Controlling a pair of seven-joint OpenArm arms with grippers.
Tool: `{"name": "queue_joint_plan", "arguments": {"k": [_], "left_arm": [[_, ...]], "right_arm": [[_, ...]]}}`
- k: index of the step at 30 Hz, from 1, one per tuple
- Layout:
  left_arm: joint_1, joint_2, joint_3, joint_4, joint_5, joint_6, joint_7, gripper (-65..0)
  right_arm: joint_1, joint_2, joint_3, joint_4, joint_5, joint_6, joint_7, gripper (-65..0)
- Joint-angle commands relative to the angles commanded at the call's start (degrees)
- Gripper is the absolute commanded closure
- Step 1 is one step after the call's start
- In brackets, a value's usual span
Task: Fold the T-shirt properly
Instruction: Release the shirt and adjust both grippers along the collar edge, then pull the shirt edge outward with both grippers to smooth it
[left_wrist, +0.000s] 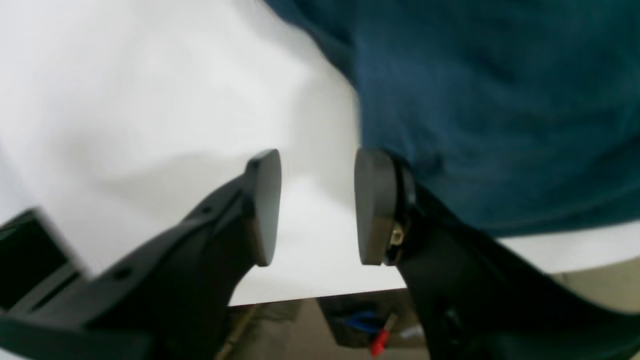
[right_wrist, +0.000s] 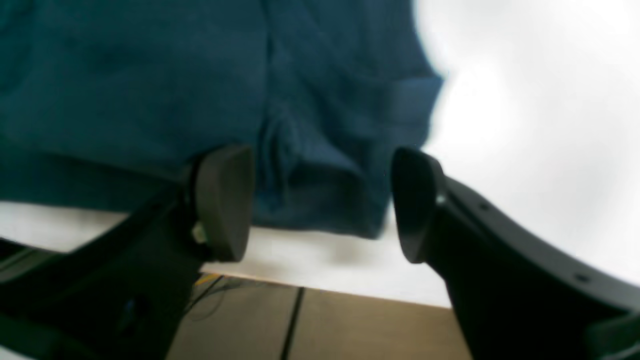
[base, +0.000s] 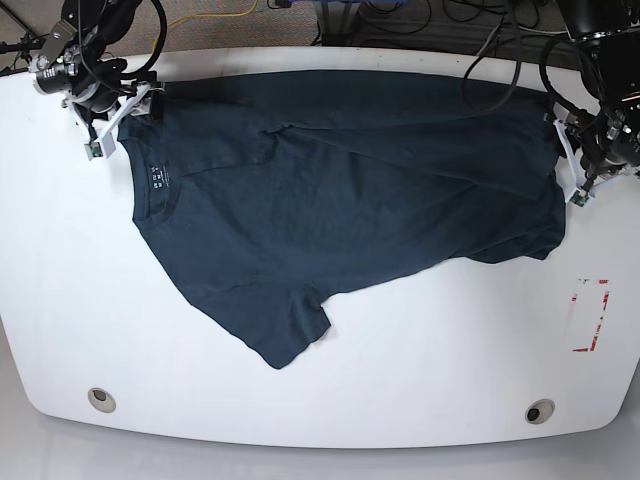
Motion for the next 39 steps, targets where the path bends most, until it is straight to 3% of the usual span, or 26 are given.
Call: {"name": "queue_joint_plan", "arguments": {"k": [10, 14, 24, 39], "left_arm": [[3.87, 0.0, 0.0, -3.96, 0.26, 0.0, -0.26, -21.7], [3.87, -0.26, 0.0, -8.62, 0.62, 0.0, -3.52, -21.7], [4.04, -2.9, 0.0, -12.75, 0.53, 0.0, -5.36, -21.7], [7.91, -7.74, -0.97, -10.11, 0.26, 0.0, -5.36, -21.7]], "right_arm": [[-0.53, 0.0, -0.18, -1.14, 0.0, 0.0, 2.55, -40.0], [-0.18, 0.09, -0.26, -3.52, 0.0, 0.0, 2.64, -38.4], [-1.23, 0.18, -0.26, -5.98, -0.09, 0.0, 2.73, -11.9], [-7.38, -0.26, -0.26, 2.37, 0.18, 0.0, 2.37, -10.9]]}}
